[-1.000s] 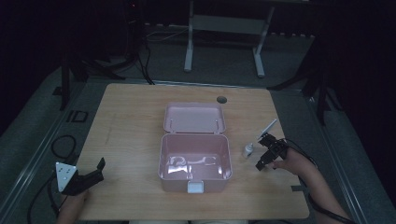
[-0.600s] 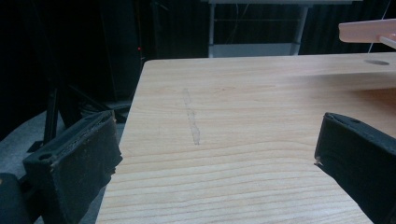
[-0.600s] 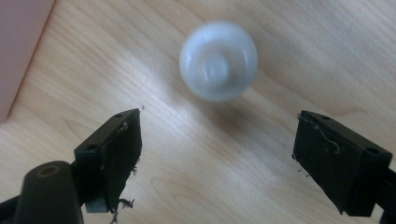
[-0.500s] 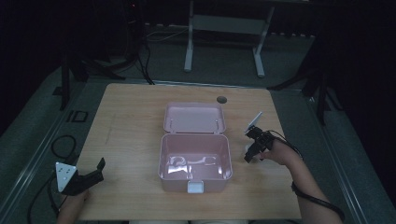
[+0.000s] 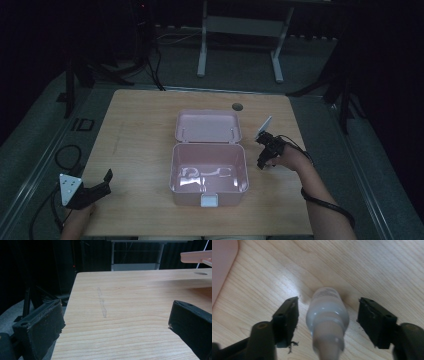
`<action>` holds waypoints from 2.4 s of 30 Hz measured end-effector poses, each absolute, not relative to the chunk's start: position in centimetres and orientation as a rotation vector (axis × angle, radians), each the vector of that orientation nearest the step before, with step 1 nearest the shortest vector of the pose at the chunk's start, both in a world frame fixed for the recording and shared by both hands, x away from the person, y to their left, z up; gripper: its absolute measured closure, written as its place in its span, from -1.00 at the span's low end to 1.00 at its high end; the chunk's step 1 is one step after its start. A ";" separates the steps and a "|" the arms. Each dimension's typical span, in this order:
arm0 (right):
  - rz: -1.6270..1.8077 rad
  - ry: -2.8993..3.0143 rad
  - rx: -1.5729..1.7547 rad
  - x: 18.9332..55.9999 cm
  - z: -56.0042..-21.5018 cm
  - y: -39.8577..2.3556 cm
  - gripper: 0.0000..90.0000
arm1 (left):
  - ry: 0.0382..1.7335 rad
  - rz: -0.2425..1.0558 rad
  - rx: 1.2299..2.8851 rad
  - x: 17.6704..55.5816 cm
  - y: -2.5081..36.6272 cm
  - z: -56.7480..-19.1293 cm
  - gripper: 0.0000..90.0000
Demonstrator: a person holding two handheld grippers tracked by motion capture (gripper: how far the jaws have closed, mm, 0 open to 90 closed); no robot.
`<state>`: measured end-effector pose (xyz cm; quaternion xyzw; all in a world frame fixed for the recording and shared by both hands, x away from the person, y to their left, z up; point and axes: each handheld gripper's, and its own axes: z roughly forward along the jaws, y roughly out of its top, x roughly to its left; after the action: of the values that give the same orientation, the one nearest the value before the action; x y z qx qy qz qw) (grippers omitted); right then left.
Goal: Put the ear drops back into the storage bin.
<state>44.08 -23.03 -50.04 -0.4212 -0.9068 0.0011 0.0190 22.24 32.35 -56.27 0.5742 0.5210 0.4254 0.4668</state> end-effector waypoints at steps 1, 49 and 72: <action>0.001 -2.815 -1.298 44.1 -50.1 -22.9 -0.17 | 1.278 1.045 1.409 22.2 32.4 -56.3 -0.99; 0.033 -3.101 -0.448 38.1 -49.1 -24.1 0.32 | 1.284 1.050 1.418 22.3 32.3 -56.3 -0.99; 0.187 -3.205 -0.012 33.8 -48.7 -23.5 0.33 | 1.289 1.052 1.417 22.3 32.2 -56.3 -0.99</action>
<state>33.80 -23.46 -48.65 -0.0036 -0.9977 0.0582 -0.0346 22.30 32.23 -56.26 0.5758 0.5236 0.4273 0.4602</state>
